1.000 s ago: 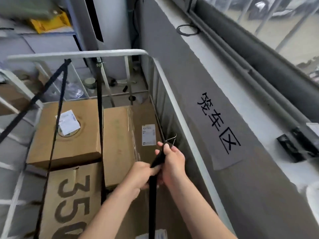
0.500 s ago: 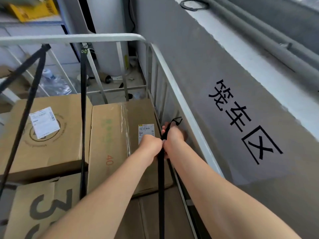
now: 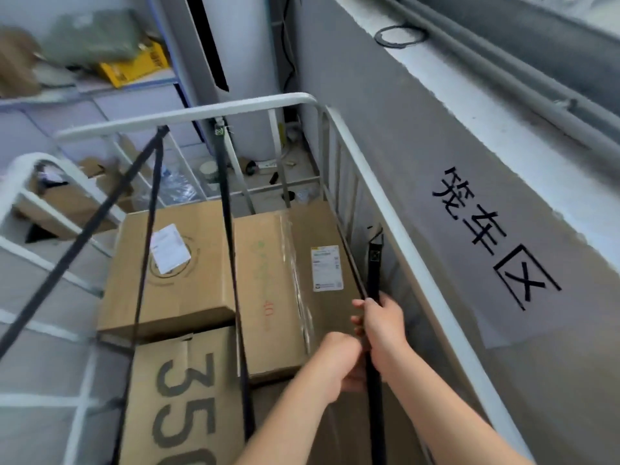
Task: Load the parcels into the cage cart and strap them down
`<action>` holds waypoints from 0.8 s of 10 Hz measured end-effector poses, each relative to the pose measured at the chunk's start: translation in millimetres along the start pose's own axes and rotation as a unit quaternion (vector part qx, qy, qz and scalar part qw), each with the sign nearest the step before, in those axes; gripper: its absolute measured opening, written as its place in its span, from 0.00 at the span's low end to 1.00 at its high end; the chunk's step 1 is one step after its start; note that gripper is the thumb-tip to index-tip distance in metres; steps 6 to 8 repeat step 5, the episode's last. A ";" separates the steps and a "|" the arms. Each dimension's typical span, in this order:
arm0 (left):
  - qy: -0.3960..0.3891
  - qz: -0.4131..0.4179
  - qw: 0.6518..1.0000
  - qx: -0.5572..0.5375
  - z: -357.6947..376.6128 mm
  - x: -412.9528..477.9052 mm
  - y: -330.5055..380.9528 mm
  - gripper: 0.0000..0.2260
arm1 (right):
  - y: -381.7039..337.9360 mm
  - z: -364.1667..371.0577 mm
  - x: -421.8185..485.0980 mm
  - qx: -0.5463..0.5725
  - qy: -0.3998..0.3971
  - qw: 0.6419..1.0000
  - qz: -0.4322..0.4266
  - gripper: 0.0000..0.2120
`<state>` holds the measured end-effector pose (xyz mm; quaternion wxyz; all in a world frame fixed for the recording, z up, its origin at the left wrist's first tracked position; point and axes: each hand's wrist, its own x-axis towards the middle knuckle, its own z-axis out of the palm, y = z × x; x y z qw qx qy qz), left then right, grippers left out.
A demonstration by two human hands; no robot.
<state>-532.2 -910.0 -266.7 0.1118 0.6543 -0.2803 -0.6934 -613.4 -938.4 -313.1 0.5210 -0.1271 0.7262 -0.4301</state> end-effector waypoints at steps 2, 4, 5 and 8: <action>0.031 -0.036 0.996 0.075 10.3 -60.3 -63.8 0.11 | 49.1 -37.0 -85.0 -0.177 -0.010 0.984 -0.028 0.24; 0.123 0.075 0.976 0.165 -17.6 -163.0 -114.1 0.13 | 62.8 -72.3 -204.4 -0.302 -0.057 0.951 -0.033 0.30; 0.159 0.156 0.955 0.198 -37.9 -229.2 -134.0 0.17 | 61.3 -86.2 -272.3 -0.317 -0.062 0.943 -0.084 0.29; 0.159 0.156 0.955 0.198 -37.9 -229.2 -134.0 0.17 | 61.3 -86.2 -272.3 -0.317 -0.062 0.943 -0.084 0.29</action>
